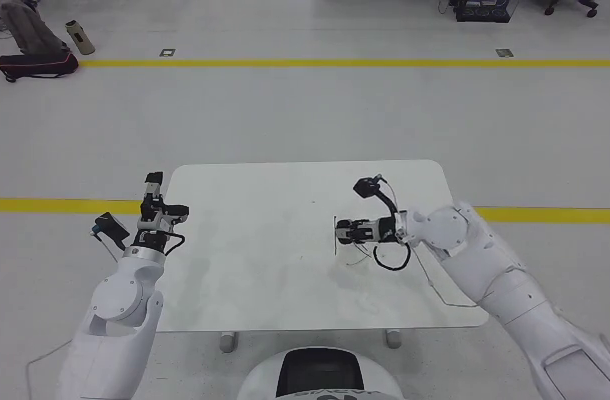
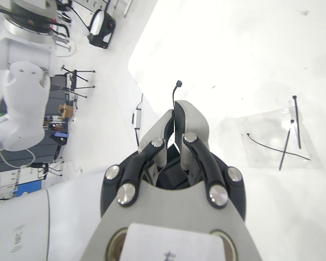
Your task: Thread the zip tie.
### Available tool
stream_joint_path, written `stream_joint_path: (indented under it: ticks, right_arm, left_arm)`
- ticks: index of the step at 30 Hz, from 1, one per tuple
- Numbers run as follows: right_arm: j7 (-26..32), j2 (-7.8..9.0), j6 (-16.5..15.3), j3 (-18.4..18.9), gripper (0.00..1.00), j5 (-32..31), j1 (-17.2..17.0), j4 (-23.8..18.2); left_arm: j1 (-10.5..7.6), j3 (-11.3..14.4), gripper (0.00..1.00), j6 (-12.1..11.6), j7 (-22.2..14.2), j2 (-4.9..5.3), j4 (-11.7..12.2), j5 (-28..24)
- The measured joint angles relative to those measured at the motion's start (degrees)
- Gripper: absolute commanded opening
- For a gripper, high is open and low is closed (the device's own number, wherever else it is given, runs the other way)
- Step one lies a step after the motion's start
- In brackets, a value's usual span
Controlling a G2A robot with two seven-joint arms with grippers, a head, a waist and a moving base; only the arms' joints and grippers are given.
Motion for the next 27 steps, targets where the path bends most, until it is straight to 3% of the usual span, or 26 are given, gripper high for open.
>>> stream_joint_path:
  ticks: [6,12,20,23,24,27]
  right_arm:
    - [1.4,0.33,0.0,3.4,0.00,9.9,-1.8,-0.4]
    - [5.7,-0.48,0.0,6.8,0.00,22.8,-3.3,0.2]
    - [5.7,-0.48,0.0,6.8,0.00,22.2,-3.3,0.2]
    - [4.2,-0.75,0.0,6.9,0.00,25.1,-4.4,-0.2]
    - [3.7,-0.82,0.0,7.1,0.00,26.0,-4.7,0.0]
    - [2.4,-1.12,0.0,7.6,0.00,28.1,-5.4,0.1]
  left_arm:
    - [0.00,0.0,1.00,0.0,0.0,0.00,0.0,0.0]
    - [0.00,0.0,1.00,0.0,0.0,0.00,0.0,0.0]
    - [0.00,0.0,1.00,0.0,0.0,0.00,0.0,0.0]
    - [-0.18,0.3,1.00,-0.3,-1.0,0.05,0.1,0.8]
    - [-0.23,0.6,1.00,-1.2,-2.7,0.17,0.1,2.1]
    - [0.79,1.1,1.00,-8.1,-10.9,0.74,0.9,10.4]
